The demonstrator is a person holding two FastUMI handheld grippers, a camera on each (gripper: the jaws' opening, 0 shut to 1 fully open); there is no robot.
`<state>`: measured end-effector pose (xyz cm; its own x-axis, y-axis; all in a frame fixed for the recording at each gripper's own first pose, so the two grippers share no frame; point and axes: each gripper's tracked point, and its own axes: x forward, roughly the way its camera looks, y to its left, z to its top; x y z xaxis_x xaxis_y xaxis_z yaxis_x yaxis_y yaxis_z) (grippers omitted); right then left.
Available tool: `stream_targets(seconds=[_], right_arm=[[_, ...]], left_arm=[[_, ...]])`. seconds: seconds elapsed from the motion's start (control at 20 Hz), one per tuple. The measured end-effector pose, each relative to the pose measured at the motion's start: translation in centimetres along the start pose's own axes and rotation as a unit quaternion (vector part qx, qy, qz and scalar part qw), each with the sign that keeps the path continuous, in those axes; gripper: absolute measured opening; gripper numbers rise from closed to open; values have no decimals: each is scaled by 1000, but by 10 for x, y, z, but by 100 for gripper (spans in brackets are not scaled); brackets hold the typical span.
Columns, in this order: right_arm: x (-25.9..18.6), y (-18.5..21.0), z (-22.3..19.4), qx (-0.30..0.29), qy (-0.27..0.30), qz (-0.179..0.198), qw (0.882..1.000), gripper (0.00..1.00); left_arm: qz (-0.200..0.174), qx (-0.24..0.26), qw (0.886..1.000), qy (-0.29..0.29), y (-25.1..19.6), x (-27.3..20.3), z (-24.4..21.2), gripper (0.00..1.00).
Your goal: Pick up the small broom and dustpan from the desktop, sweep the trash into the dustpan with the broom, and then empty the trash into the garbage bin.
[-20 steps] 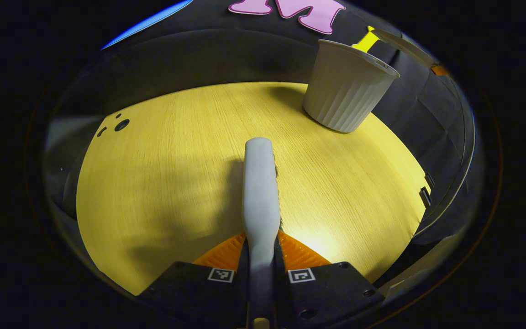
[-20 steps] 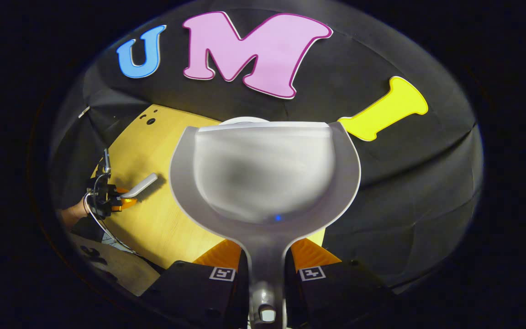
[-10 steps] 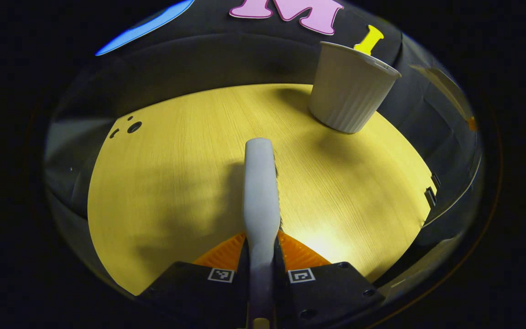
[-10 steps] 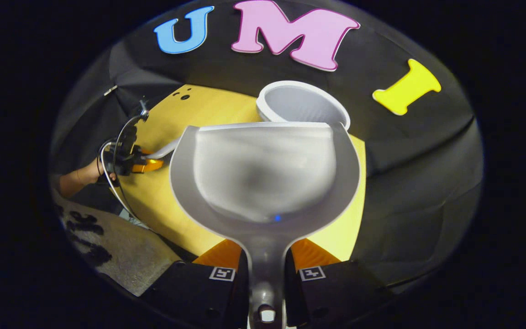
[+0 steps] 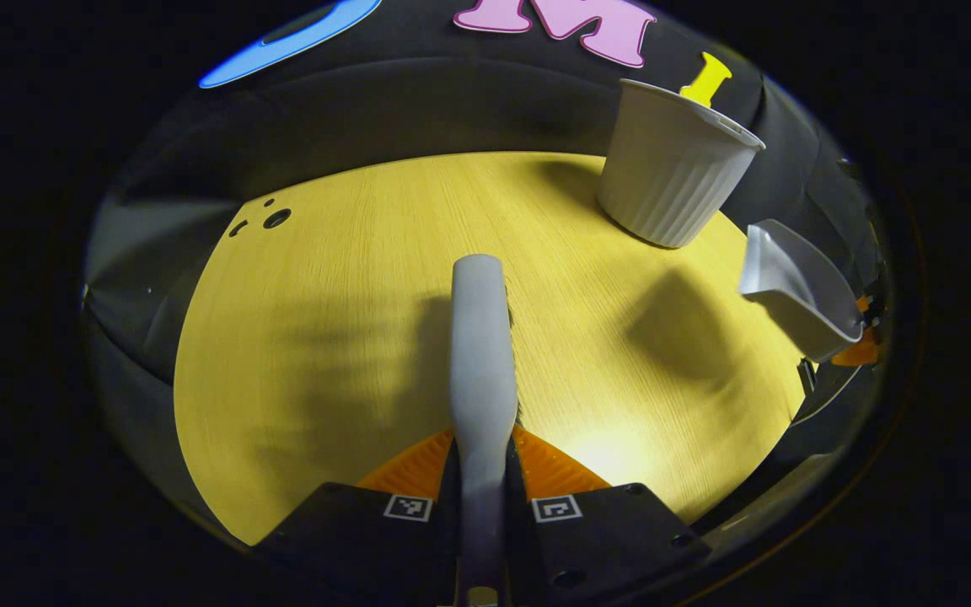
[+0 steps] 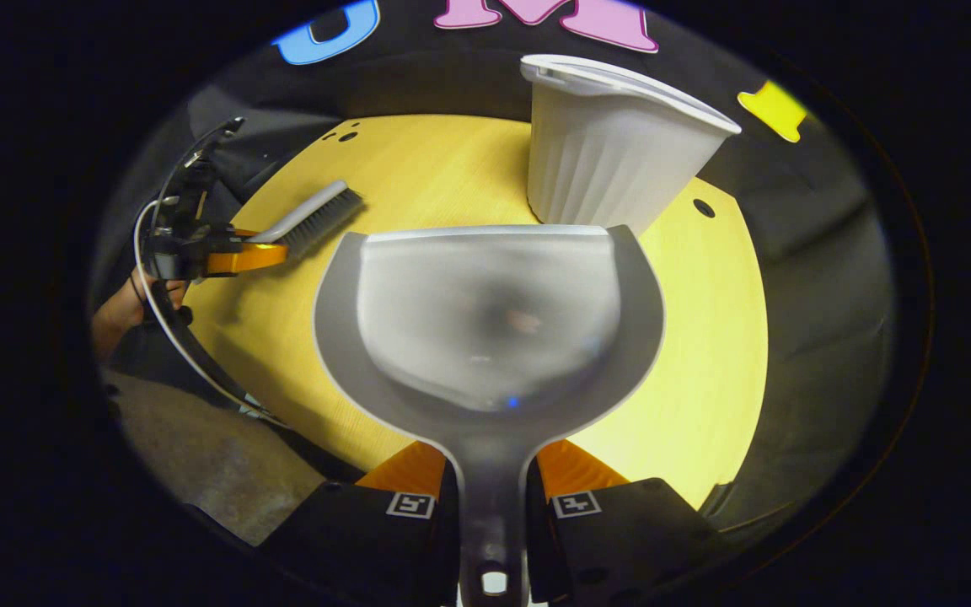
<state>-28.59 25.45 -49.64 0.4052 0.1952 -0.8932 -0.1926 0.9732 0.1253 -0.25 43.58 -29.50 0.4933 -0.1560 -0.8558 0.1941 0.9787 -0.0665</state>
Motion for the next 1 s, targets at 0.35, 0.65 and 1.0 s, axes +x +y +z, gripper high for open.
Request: stream_targets(seconds=[0.35, 0.65, 1.0], right_arm=[[62, -2, 3, 26, -6, -3, 1000, 36], [85, -2, -7, 19, 9, -21, 1000, 36], [97, -2, -16, 33, 18, -15, 999, 36]], left_arm=[[20, 1, 1000, 10, 6, 11, -2, 28], [54, -8, 998, 20, 18, 21, -3, 31], [64, -4, 998, 23, 17, 22, -1, 30]])
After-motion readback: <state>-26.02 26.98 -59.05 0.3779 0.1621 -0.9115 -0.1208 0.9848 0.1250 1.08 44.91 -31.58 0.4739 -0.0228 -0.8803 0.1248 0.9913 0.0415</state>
